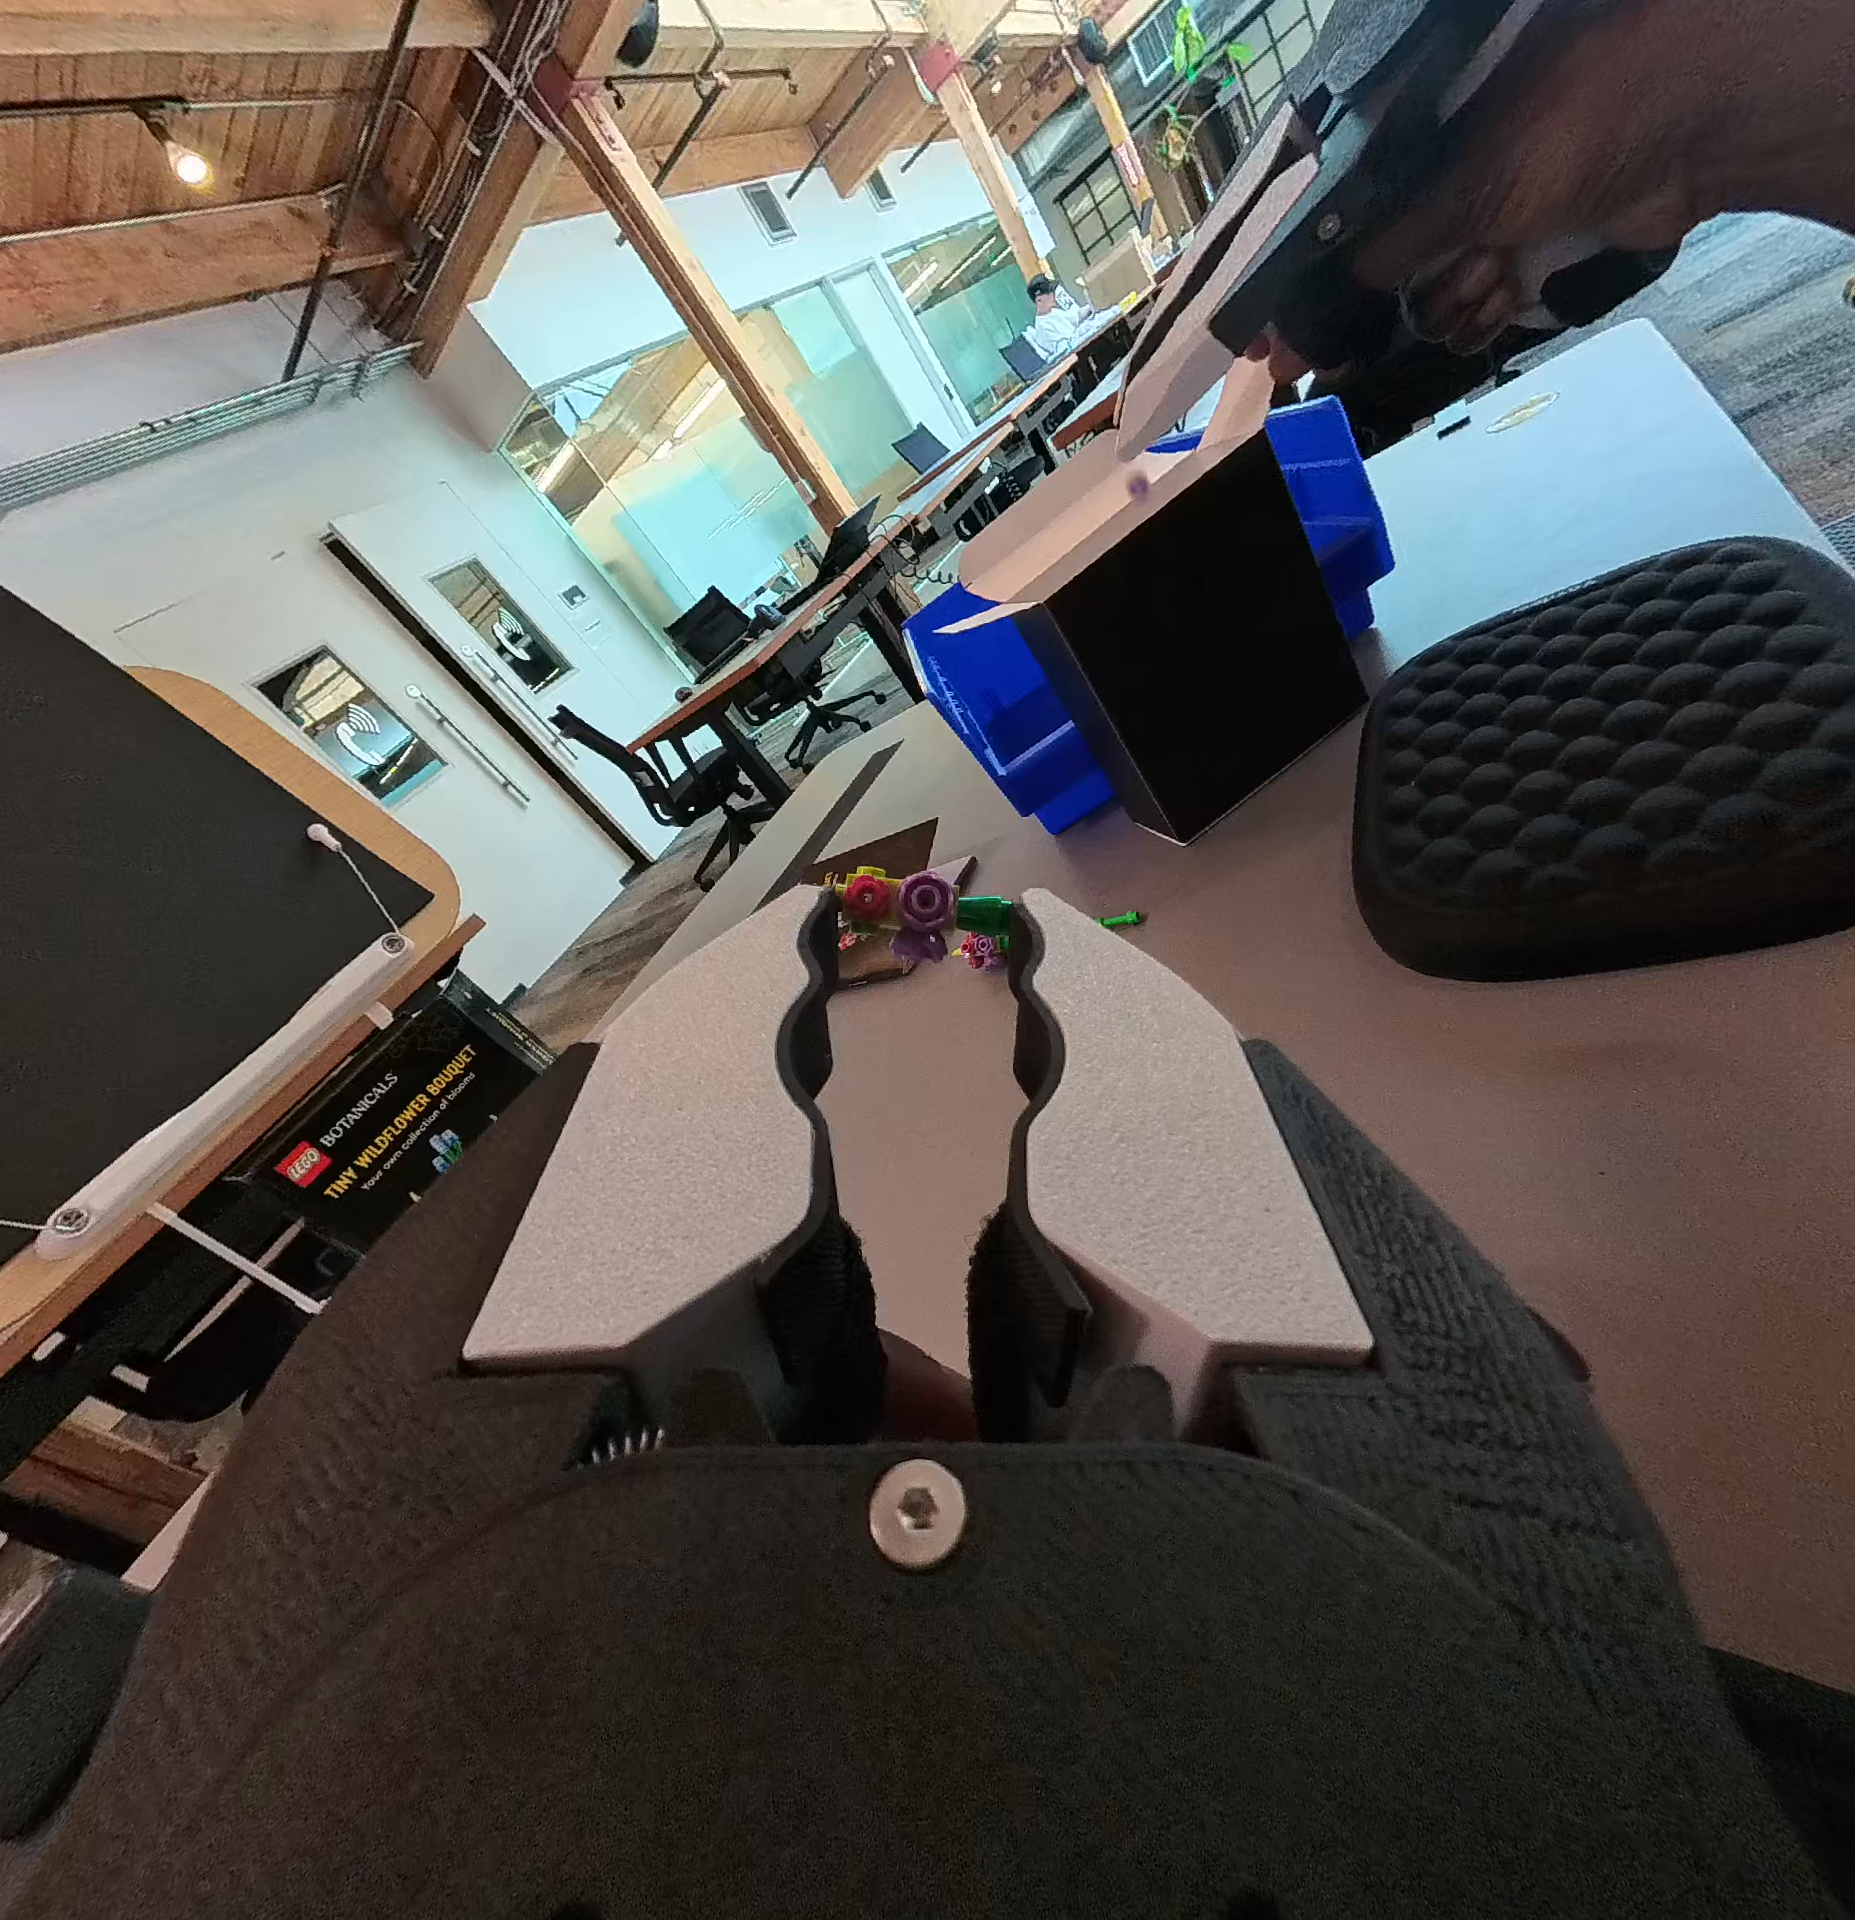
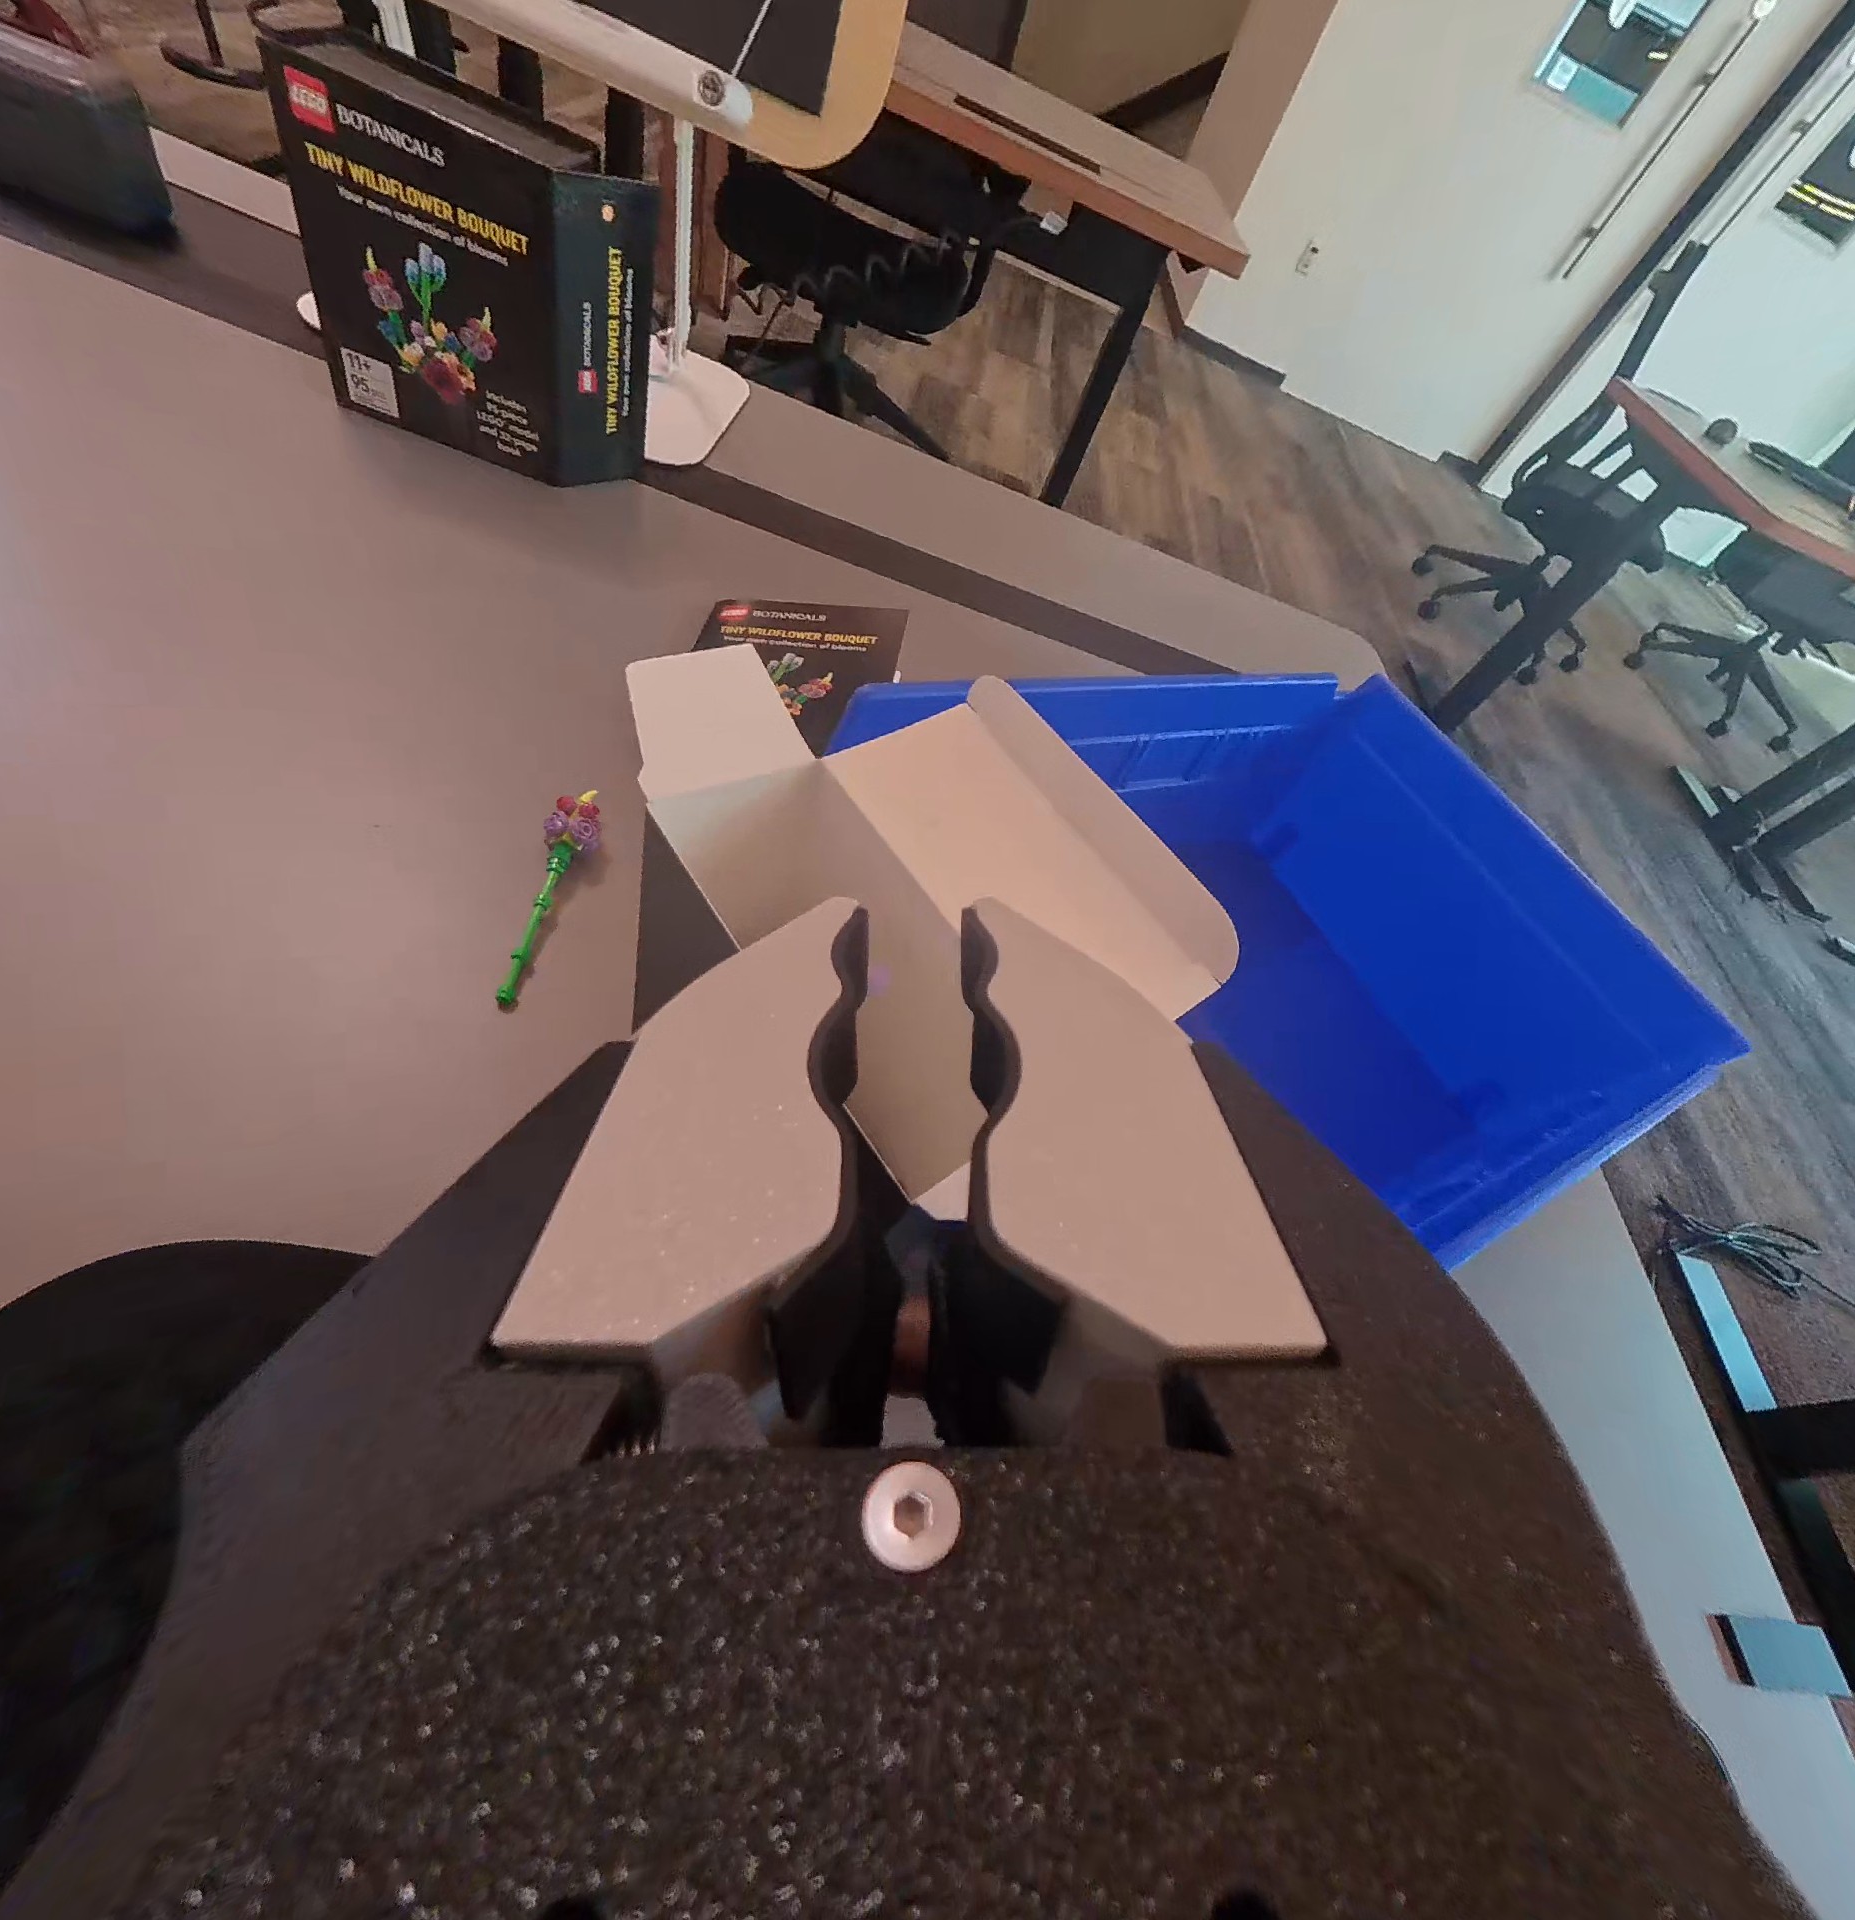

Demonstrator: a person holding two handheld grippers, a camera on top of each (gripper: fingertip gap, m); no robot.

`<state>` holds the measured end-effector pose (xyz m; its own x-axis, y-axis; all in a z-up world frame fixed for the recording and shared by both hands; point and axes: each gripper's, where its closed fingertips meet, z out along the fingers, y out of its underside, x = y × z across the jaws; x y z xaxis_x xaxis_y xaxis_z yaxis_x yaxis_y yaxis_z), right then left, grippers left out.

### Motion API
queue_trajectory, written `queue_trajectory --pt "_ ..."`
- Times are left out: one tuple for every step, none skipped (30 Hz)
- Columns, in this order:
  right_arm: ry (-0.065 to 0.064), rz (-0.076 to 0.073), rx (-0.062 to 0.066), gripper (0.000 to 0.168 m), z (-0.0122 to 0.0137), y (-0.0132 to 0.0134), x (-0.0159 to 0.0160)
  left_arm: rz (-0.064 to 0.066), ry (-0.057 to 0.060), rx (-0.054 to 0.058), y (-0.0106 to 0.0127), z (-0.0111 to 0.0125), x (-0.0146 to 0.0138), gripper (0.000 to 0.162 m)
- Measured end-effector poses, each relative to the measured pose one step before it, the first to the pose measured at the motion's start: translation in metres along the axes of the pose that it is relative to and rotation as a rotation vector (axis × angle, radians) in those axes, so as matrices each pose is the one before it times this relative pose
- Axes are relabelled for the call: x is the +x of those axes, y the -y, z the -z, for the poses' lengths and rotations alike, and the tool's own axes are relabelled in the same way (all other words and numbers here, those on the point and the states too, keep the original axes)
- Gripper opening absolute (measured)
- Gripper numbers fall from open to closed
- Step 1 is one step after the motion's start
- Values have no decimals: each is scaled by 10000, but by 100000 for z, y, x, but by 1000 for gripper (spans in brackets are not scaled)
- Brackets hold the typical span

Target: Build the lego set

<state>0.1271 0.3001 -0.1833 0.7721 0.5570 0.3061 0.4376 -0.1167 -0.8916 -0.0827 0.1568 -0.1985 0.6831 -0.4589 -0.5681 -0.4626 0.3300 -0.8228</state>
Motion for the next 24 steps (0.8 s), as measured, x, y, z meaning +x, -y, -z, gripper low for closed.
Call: queue_trajectory --pt "-13 46 -67 19 -47 -79 34 -15 0 5 20 -7 8 31" --pt "-24 38 -39 19 -38 -50 32 -3 4 -2 -6 -4 5 31" --pt "-27 -1 11 20 -4 12 5 -2 7 -16 -19 -3 -9 31" --pt "32 -45 88 21 29 148 -107 -4 18 -18 -22 -1 -24 31" --pt "184 -86 241 21 85 397 -415 -16 43 -10 0 4 -49 31" --pt "475 -136 414 21 106 681 -943 -32 57 -5 15 3 -67 31" --pt "799 -272 534 21 43 901 -1570 -43 88 -24 -14 13 -103 31" --pt "1060 -420 546 20 -93 917 -2098 -57 117 -67 -60 -3 -136 31" --pt "1182 -477 467 20 -346 741 -2439 -86 124 -100 -117 -10 -136 31" --pt "1225 -438 356 20 -636 431 -2658 -123 141 -110 -108 -19 -139 31" --pt "1192 -372 231 21 -953 61 -2677 -152 136 -100 -87 -21 -112 31" --pt "1096 -325 117 24 -1227 -285 -2503 -156 89 -79 -43 -31 -18 31" --pt "969 -302 -33 27 -1398 -623 -2162 -136 22 -39 12 -41 67 31" --pt "718 -317 -162 32 -1452 -792 -1549 -99 -17 5 57 -35 123 31" --pt "468 -234 -223 36 -1344 -794 -949 -68 -26 26 96 -23 107 31" --pt "211 -99 -147 37 -1103 -526 -387 -44 -51 24 71 -6 113 31" --pt "-11 -42 57 37 -833 -145 25 -19 -57 11 37 -6 118 31" --pt "33 -46 143 35 -610 72 44 -6 -44 -6 -17 0 73 31" --pt "138 -121 94 33 -444 111 -50 -9 -47 -8 -31 -7 78 31" --pt "164 -147 26 32 -337 88 -50 -8 -38 0 -6 -13 53 31" --pt "78 -116 -7 29 -239 56 76 -7 -29 19 29 -1 54 31" --pt "37 -52 -15 29 -202 27 109 -3 -37 30 45 -4 53 31" --pt "82 -3 -34 27 -187 -10 38 -1 -37 19 35 -23 60 31" --pt "119 13 -5 21 -140 -9 -29 -11 -22 2 11 -16 47 31"
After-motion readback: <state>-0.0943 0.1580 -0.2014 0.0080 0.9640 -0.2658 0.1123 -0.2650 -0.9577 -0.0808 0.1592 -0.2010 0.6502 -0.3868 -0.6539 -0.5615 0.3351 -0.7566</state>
